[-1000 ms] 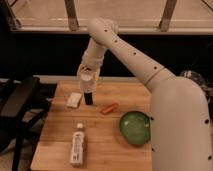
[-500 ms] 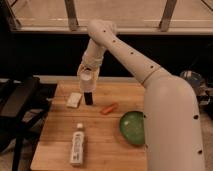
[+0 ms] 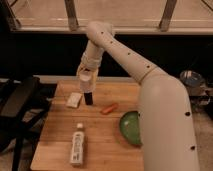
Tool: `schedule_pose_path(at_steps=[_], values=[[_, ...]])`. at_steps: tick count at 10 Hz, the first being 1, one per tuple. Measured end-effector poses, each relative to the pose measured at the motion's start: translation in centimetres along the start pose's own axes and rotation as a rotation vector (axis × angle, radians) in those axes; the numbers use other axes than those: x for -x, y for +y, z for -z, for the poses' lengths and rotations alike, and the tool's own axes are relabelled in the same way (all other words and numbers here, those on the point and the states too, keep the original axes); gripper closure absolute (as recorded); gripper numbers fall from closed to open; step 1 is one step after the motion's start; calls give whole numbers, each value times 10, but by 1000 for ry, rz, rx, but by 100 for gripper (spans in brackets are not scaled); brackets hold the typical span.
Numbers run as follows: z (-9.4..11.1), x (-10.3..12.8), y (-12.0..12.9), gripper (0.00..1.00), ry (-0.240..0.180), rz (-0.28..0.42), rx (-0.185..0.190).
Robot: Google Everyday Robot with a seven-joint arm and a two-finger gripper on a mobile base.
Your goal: Place the ceramic cup over the eraser
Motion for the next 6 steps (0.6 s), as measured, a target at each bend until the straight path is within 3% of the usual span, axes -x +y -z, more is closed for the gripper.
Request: schedule_pose_path(at_steps=[3,5,6], values=[[-13,29,-11,94,-39,-7,11],[-17,31,-13,94,-56,-17,8],[-18,29,-8,86,-60,-28,12]])
